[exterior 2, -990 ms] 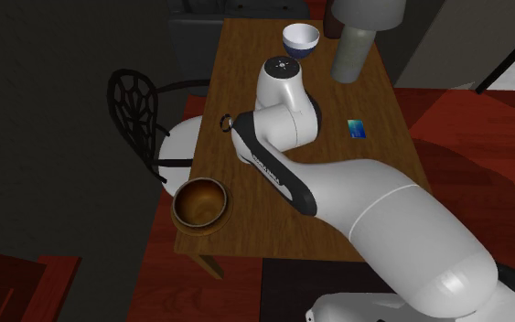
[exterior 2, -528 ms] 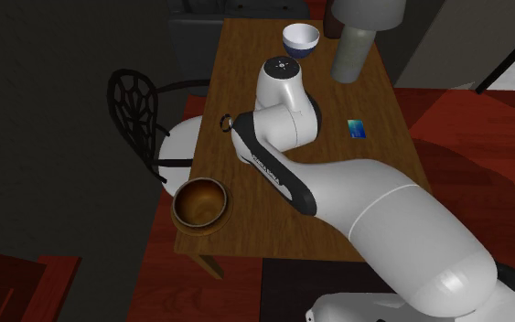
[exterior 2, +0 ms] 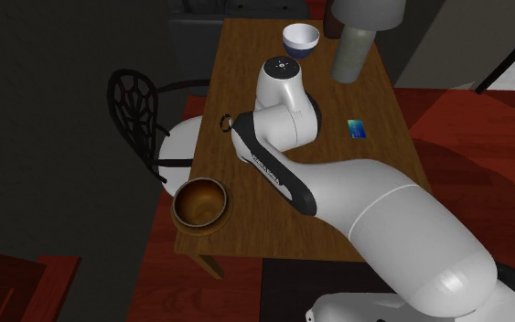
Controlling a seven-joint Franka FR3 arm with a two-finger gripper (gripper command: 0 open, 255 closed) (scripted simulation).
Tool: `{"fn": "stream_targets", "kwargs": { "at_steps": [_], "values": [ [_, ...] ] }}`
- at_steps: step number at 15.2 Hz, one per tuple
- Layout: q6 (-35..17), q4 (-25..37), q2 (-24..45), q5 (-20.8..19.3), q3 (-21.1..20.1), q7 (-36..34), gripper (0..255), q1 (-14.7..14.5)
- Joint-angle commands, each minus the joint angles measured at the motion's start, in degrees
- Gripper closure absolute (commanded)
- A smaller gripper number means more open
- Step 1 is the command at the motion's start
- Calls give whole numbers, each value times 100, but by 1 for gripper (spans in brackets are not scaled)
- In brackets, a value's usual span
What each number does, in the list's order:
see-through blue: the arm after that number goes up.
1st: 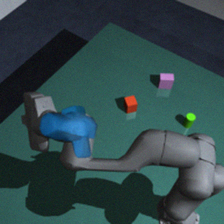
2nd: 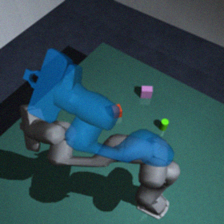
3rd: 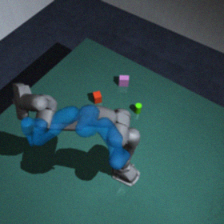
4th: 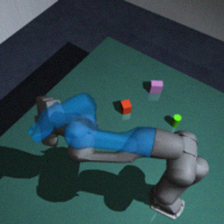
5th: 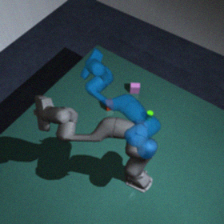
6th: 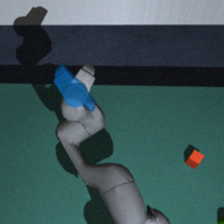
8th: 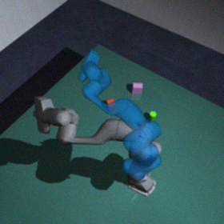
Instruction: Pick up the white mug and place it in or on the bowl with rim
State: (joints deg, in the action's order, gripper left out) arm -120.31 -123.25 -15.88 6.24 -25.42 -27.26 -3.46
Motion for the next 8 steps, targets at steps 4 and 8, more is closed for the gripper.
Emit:
{"fn": "stream_targets", "kwargs": {
  "at_steps": [4,8],
  "values": [
    [309,275,-38,0,30,8,255,8],
    [618,568,-54,-8,55,11,255,18]
  ]
}}
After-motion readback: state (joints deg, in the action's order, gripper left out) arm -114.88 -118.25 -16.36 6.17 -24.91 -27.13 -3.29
